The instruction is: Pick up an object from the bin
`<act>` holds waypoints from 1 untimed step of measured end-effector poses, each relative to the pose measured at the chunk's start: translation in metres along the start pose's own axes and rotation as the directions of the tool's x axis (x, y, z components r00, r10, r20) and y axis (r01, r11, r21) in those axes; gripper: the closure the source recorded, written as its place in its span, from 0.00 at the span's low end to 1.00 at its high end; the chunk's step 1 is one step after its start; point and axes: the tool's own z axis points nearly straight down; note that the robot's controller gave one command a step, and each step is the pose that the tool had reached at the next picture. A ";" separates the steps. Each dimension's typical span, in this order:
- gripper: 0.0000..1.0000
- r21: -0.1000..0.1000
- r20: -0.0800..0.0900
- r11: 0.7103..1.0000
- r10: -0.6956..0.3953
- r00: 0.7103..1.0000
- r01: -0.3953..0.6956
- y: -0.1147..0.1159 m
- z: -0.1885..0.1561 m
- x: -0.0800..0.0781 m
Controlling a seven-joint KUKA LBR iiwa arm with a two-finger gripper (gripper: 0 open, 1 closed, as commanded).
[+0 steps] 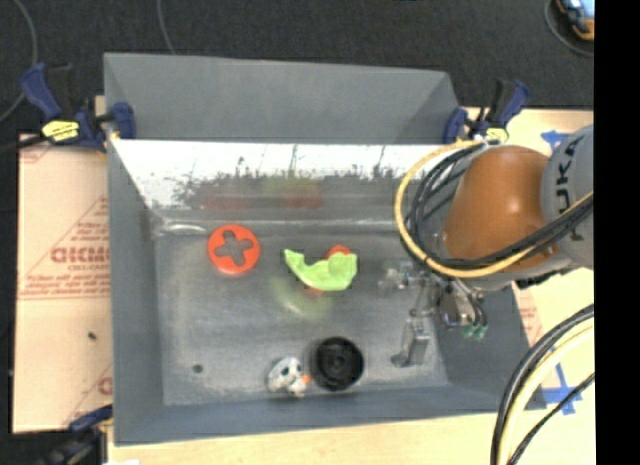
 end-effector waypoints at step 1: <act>0.00 0.001 0.006 1.000 -0.003 1.000 0.003 0.000 -0.004 -0.001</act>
Offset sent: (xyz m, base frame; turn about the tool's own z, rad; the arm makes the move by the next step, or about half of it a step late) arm 0.0568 0.0653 -0.0748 0.0176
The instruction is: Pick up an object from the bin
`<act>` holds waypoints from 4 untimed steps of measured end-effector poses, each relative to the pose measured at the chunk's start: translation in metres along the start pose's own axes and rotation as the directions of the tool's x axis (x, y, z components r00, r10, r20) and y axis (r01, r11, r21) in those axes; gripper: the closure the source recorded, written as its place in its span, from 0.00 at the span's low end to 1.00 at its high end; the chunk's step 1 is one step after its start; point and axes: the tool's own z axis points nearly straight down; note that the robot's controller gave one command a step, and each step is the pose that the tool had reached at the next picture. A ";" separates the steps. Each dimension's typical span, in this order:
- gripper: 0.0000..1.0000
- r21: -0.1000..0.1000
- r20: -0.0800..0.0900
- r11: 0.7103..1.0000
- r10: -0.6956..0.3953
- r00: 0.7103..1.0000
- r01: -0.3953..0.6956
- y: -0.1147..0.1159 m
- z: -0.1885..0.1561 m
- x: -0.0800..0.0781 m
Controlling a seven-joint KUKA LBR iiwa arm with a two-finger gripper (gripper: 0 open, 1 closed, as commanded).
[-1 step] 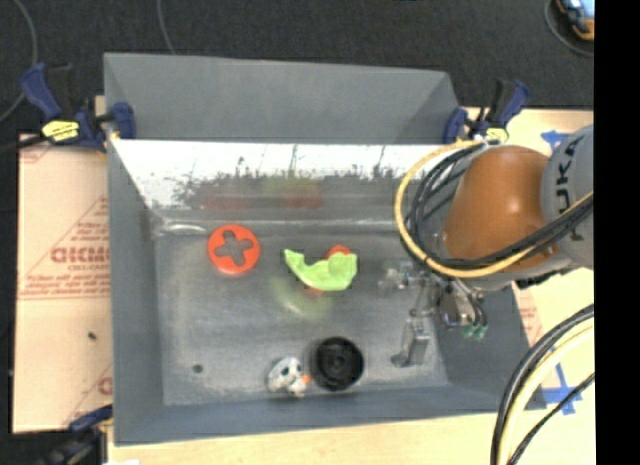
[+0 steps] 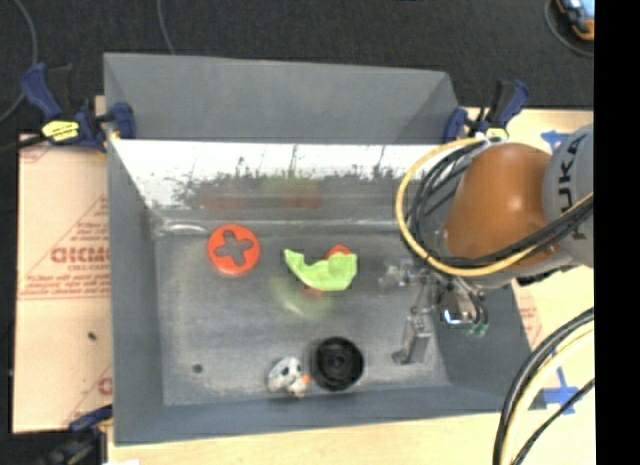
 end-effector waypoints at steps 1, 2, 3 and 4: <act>0.00 -0.002 0.005 1.000 0.016 1.000 -0.016 0.067 0.077 -0.060; 0.00 -0.001 0.000 0.998 0.070 0.998 -0.070 0.066 0.080 -0.054; 1.00 -0.002 0.014 1.000 0.016 1.000 -0.016 0.054 0.080 -0.071; 1.00 -0.002 0.014 1.000 0.015 1.000 -0.015 0.054 0.080 -0.071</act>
Offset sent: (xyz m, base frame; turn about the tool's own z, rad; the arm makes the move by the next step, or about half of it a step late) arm 0.0517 0.0679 -0.0819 0.0920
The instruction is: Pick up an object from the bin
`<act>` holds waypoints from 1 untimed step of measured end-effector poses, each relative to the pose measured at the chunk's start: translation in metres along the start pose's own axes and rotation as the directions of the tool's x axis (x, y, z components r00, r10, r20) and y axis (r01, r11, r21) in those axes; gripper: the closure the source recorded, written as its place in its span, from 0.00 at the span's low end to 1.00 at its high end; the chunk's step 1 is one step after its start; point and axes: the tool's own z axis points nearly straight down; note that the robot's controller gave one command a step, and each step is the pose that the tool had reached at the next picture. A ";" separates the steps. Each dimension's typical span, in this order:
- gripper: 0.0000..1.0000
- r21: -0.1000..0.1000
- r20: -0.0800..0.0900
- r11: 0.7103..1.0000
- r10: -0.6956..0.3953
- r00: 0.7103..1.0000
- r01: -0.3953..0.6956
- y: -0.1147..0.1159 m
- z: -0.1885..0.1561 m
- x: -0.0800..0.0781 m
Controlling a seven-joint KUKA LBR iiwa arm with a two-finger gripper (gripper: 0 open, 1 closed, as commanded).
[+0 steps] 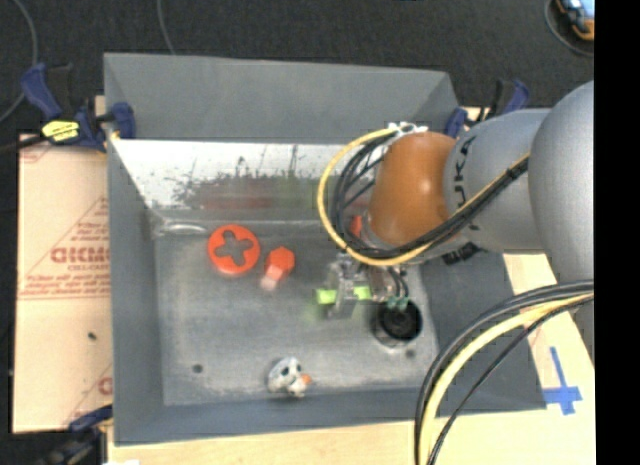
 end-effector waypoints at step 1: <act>1.00 0.001 0.008 1.000 -0.017 1.000 0.017 0.000 -0.021 -0.004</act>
Offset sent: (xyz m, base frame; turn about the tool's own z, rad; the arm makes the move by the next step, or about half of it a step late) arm 0.0140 0.0017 0.0120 -0.0070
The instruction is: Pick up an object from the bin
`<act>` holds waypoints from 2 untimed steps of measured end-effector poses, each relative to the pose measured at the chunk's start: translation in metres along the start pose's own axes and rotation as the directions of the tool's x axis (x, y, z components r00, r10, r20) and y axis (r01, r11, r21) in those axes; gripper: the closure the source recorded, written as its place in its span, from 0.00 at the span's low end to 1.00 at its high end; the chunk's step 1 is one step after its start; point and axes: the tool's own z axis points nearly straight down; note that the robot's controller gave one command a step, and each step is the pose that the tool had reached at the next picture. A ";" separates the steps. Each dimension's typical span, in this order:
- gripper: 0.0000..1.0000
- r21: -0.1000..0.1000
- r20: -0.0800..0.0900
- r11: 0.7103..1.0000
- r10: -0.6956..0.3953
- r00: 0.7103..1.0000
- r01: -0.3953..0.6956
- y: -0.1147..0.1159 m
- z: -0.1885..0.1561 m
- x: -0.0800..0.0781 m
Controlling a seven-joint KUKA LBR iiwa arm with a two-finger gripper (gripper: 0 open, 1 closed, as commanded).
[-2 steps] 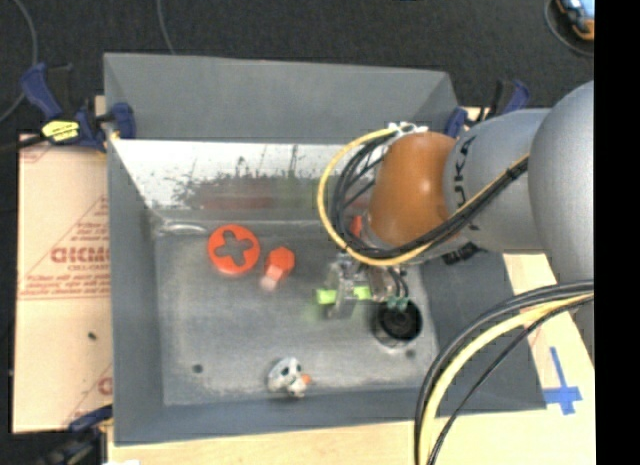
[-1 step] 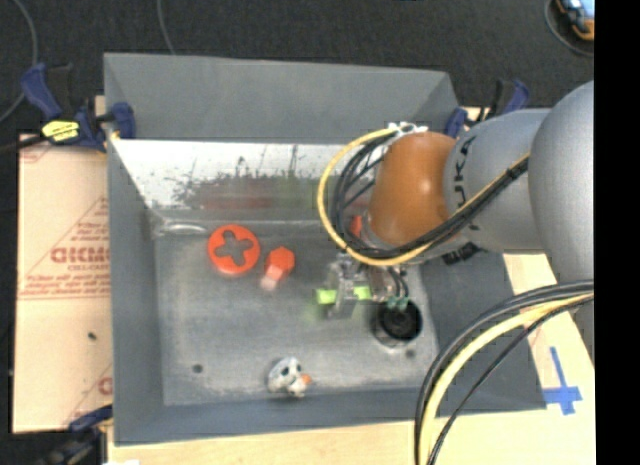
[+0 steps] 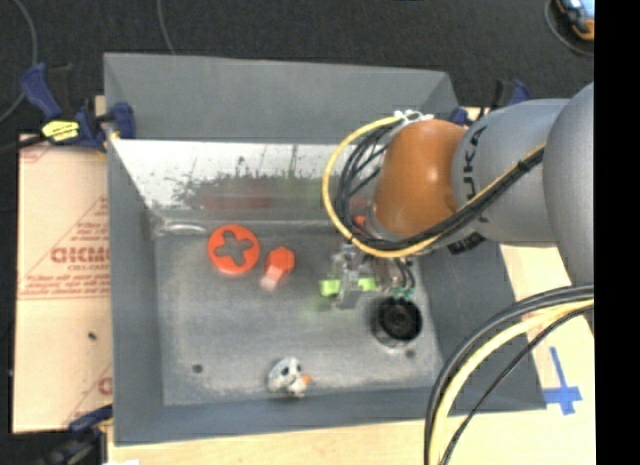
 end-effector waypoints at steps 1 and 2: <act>1.00 -0.001 0.001 1.000 0.008 1.000 -0.008 0.001 0.009 -0.012; 1.00 0.001 0.002 1.000 -0.015 1.000 0.015 -0.004 0.008 -0.004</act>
Offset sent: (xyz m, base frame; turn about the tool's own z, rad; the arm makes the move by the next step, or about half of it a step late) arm 0.0038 -0.0025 -0.0079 -0.0165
